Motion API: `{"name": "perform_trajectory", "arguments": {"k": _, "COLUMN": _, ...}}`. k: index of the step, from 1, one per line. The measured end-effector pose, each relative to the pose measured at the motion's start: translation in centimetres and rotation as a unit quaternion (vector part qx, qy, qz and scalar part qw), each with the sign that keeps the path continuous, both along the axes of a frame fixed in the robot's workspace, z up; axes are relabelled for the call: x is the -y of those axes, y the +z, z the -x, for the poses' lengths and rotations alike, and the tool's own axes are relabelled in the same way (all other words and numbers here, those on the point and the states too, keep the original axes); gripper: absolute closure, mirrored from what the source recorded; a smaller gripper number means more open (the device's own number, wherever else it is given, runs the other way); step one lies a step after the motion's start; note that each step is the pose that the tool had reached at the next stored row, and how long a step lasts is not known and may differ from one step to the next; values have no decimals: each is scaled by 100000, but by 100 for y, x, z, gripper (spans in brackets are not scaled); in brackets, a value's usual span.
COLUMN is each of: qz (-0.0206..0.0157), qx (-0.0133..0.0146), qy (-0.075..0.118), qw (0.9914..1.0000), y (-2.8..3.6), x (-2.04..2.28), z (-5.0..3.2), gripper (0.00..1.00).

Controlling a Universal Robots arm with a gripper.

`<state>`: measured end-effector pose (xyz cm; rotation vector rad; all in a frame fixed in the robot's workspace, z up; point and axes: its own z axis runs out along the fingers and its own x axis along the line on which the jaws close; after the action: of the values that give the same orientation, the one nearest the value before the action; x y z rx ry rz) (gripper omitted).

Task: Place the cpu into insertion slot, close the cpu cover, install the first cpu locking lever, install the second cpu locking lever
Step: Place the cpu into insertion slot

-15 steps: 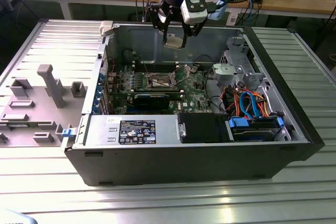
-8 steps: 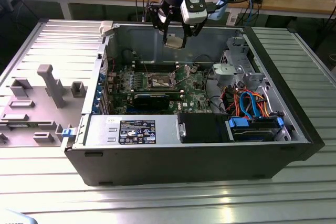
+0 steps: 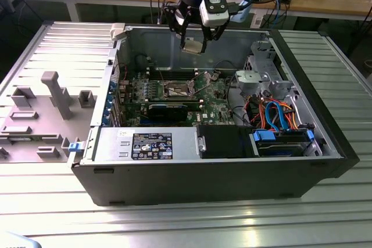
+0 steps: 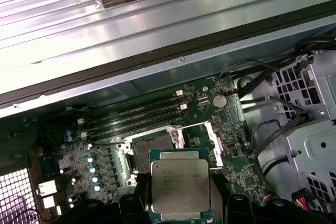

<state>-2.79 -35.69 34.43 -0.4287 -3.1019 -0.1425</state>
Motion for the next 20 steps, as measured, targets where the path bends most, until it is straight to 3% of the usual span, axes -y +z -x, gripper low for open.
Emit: {"name": "perform_trajectory", "arguments": {"k": 20, "qz": 0, "qx": 0, "qy": -1690, "qw": 99986, "y": 0, "x": 0, "z": 0, "gripper": 45}}
